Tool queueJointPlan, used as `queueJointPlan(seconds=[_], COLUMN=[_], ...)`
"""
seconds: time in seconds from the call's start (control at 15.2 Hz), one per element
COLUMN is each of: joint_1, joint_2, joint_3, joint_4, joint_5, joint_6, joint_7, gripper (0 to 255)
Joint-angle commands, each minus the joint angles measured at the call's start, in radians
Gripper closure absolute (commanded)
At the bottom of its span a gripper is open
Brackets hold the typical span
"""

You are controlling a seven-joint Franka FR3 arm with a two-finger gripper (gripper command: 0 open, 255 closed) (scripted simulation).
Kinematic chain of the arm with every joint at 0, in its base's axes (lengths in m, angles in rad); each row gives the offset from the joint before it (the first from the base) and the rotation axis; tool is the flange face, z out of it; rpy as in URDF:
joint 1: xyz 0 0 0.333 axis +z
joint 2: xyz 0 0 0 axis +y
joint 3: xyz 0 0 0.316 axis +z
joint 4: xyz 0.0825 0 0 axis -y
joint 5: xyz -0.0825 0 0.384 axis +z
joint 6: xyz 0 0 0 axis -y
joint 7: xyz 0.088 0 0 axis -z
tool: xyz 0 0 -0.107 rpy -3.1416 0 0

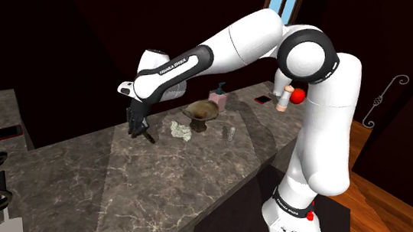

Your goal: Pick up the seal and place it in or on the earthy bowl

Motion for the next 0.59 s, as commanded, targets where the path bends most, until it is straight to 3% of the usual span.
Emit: queueJointPlan(seconds=[0.0,0.53], joint_1=[0.002,0.006], joint_2=[-0.016,-0.071], joint_3=[-0.003,-0.012], joint_4=[0.005,0.042], joint_5=[-0.008,-0.037], joint_6=[-0.020,-0.110], joint_7=[0.010,0.042], gripper=[255,255])
